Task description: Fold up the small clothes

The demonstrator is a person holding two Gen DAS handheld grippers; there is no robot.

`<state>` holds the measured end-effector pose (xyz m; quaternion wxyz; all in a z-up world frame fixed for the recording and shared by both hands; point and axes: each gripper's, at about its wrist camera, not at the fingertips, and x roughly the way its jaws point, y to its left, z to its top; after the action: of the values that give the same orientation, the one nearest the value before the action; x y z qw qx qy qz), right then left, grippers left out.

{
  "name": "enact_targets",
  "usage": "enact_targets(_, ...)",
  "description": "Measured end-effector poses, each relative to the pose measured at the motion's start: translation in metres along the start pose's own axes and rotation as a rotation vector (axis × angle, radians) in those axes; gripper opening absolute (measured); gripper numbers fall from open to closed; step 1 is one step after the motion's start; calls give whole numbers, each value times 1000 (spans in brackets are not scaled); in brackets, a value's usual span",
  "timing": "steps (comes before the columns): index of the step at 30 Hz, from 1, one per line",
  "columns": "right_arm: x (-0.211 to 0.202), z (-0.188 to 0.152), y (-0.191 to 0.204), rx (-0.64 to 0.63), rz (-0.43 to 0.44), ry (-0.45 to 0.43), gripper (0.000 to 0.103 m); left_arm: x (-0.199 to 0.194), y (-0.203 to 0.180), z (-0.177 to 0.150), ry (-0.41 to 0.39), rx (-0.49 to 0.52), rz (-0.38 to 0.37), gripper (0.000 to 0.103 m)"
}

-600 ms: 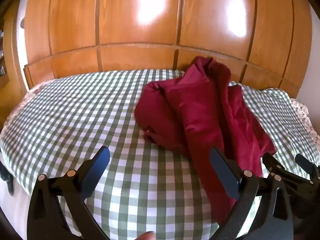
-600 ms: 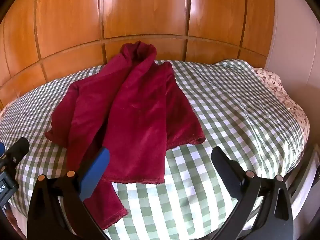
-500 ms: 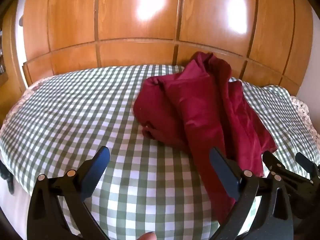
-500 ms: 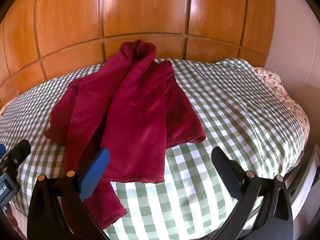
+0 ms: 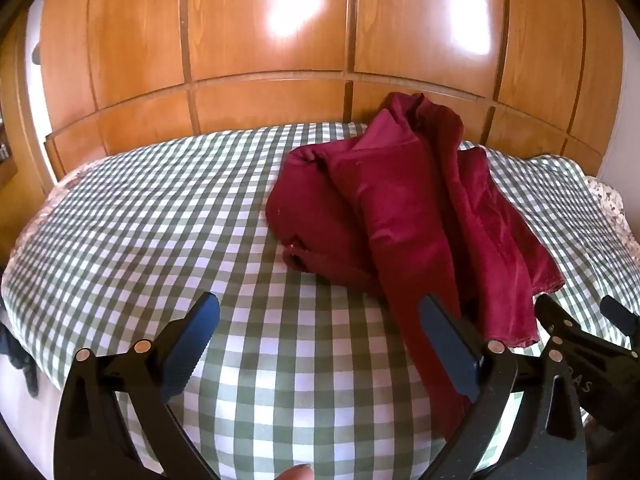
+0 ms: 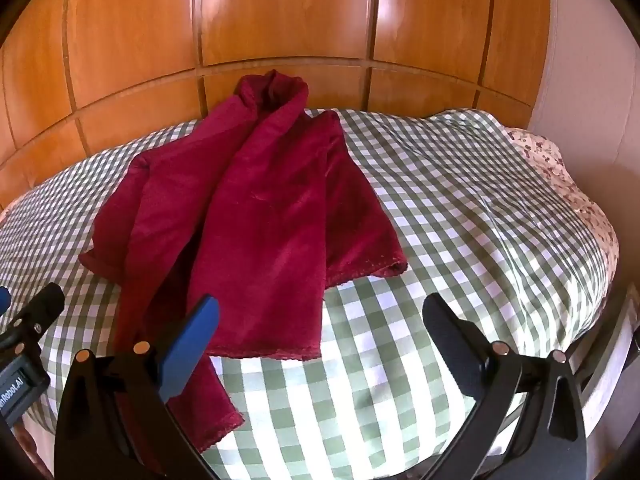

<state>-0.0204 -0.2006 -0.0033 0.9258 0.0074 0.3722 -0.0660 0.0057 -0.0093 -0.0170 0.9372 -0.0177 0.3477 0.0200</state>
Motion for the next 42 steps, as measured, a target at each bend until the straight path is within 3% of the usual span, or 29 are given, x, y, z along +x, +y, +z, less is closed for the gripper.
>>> enact_targets(16, -18, -7, -8, 4, -42, 16, 101, -6, 7, 0, -2, 3, -36, 99)
enact_targets(42, -12, -6, -23, 40, 6, 9, 101, 4, -5, -7, 32, 38, -50, 99)
